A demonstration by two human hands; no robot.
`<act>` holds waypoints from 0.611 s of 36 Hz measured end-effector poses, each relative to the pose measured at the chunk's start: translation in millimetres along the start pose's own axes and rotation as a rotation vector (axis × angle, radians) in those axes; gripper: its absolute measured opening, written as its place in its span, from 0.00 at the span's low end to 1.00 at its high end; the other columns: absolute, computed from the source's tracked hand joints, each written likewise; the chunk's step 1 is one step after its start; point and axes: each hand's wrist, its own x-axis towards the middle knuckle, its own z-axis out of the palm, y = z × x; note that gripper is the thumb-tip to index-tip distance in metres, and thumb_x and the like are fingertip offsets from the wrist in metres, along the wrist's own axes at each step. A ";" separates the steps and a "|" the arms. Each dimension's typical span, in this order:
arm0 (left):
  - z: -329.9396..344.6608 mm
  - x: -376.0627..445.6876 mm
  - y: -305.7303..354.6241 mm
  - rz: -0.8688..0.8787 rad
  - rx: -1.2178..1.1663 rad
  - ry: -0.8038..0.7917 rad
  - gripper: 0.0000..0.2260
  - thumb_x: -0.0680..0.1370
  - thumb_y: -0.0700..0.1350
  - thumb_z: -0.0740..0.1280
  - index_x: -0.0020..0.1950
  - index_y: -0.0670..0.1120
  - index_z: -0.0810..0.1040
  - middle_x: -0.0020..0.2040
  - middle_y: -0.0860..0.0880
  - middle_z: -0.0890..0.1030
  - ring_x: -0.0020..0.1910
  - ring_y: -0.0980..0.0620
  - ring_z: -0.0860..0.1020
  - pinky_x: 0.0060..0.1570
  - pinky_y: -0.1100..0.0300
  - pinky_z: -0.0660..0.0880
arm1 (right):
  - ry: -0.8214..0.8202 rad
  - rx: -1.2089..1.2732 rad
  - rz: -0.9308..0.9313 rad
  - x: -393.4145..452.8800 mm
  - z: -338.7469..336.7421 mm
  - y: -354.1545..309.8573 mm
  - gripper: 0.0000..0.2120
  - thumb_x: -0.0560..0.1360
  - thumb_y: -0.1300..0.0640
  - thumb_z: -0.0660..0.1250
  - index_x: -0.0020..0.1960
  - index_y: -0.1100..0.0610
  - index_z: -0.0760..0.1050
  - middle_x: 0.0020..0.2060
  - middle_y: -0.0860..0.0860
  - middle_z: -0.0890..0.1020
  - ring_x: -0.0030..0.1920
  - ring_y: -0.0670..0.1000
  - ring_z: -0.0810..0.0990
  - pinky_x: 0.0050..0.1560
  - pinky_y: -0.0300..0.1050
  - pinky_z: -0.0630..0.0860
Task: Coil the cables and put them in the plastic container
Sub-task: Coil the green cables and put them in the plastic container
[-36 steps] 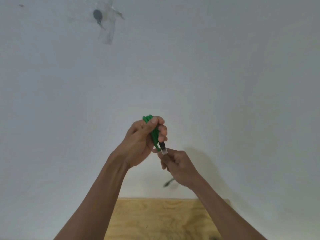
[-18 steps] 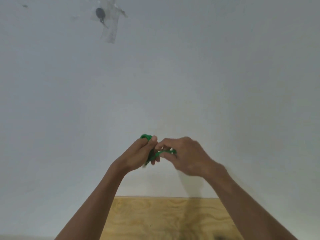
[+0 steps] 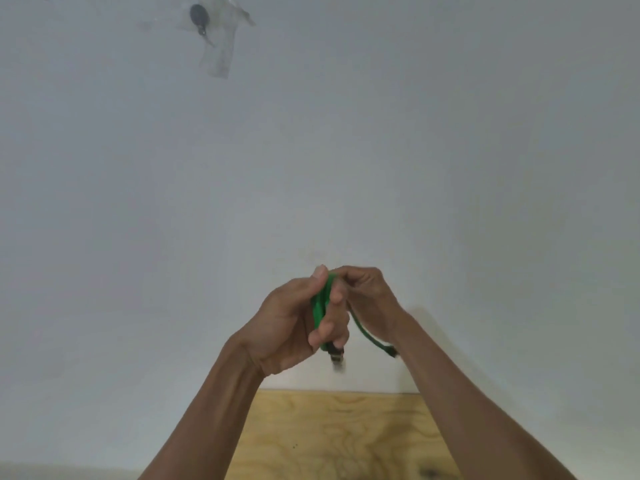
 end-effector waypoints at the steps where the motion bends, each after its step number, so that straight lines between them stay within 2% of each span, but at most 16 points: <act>1: 0.6 2.6 2.1 0.048 -0.012 0.030 0.16 0.83 0.51 0.57 0.43 0.42 0.76 0.26 0.47 0.73 0.25 0.52 0.71 0.37 0.56 0.75 | 0.018 -0.021 0.026 -6.1 4.3 6.2 0.06 0.70 0.49 0.72 0.39 0.51 0.83 0.37 0.66 0.79 0.38 0.62 0.73 0.38 0.56 0.68; 3: -1.9 9.3 7.2 0.127 -0.001 0.123 0.14 0.83 0.48 0.57 0.45 0.42 0.76 0.28 0.46 0.73 0.27 0.51 0.73 0.38 0.55 0.76 | 0.066 -0.089 0.081 -17.2 13.3 19.9 0.07 0.71 0.53 0.68 0.35 0.50 0.82 0.31 0.61 0.78 0.31 0.54 0.71 0.32 0.49 0.68; 5: -9.4 14.7 11.8 0.188 0.120 0.233 0.12 0.83 0.48 0.59 0.47 0.42 0.76 0.31 0.46 0.75 0.30 0.50 0.74 0.41 0.55 0.76 | 0.077 -0.203 0.139 -26.9 23.6 31.8 0.12 0.77 0.56 0.67 0.36 0.52 0.81 0.28 0.54 0.75 0.27 0.51 0.67 0.29 0.47 0.65; 8: -27.0 17.2 16.0 0.202 0.413 0.418 0.11 0.84 0.47 0.60 0.48 0.41 0.75 0.34 0.46 0.77 0.33 0.50 0.73 0.47 0.53 0.74 | 0.067 -0.344 0.127 -40.0 38.3 38.2 0.08 0.81 0.55 0.64 0.50 0.49 0.82 0.29 0.47 0.77 0.26 0.44 0.67 0.29 0.38 0.66; 10: -37.7 15.2 18.2 0.170 0.616 0.489 0.11 0.84 0.47 0.60 0.48 0.42 0.75 0.35 0.46 0.79 0.34 0.49 0.74 0.45 0.52 0.72 | 0.093 -0.502 0.070 -46.4 42.6 35.8 0.08 0.80 0.54 0.64 0.54 0.51 0.82 0.31 0.46 0.78 0.27 0.43 0.71 0.31 0.36 0.69; 13: -46.1 7.4 17.8 0.110 0.750 0.505 0.13 0.83 0.48 0.61 0.48 0.40 0.76 0.36 0.45 0.80 0.35 0.48 0.75 0.41 0.55 0.74 | 0.098 -0.801 -0.018 -53.0 41.6 23.9 0.09 0.80 0.49 0.62 0.52 0.50 0.80 0.35 0.48 0.80 0.34 0.47 0.76 0.38 0.49 0.77; 14: -46.9 4.6 16.6 0.090 0.792 0.497 0.14 0.83 0.48 0.61 0.48 0.38 0.76 0.37 0.44 0.81 0.36 0.48 0.76 0.41 0.54 0.75 | 0.083 -0.929 -0.050 -53.1 40.2 16.0 0.10 0.80 0.48 0.61 0.53 0.48 0.79 0.38 0.47 0.81 0.37 0.48 0.77 0.41 0.50 0.77; 16: -47.5 -0.5 12.1 0.037 0.893 0.474 0.16 0.83 0.48 0.61 0.49 0.36 0.77 0.39 0.44 0.83 0.37 0.48 0.78 0.43 0.50 0.76 | 0.032 -1.149 -0.106 -49.5 35.8 -2.0 0.11 0.79 0.48 0.60 0.57 0.45 0.78 0.46 0.45 0.82 0.44 0.48 0.79 0.47 0.47 0.76; 18: -47.1 -5.4 7.3 -0.010 0.948 0.460 0.16 0.83 0.49 0.61 0.49 0.36 0.78 0.39 0.48 0.83 0.37 0.52 0.79 0.43 0.51 0.77 | -0.028 -1.285 -0.195 -42.0 28.3 -21.3 0.11 0.79 0.49 0.60 0.58 0.44 0.78 0.49 0.44 0.83 0.48 0.49 0.79 0.53 0.48 0.74; 20: -45.6 -10.7 5.1 -0.050 0.981 0.452 0.17 0.84 0.50 0.59 0.48 0.38 0.79 0.38 0.52 0.84 0.37 0.54 0.80 0.41 0.57 0.76 | -0.083 -1.366 -0.285 -30.7 20.1 -38.4 0.09 0.78 0.49 0.63 0.55 0.45 0.79 0.48 0.44 0.84 0.47 0.49 0.80 0.55 0.49 0.71; 22: -44.0 -14.6 3.4 -0.124 0.940 0.435 0.19 0.84 0.52 0.58 0.49 0.39 0.80 0.42 0.47 0.86 0.42 0.50 0.83 0.45 0.57 0.77 | -0.120 -1.331 -0.298 -19.0 11.9 -50.1 0.07 0.77 0.48 0.67 0.52 0.46 0.81 0.44 0.44 0.85 0.43 0.47 0.78 0.52 0.46 0.71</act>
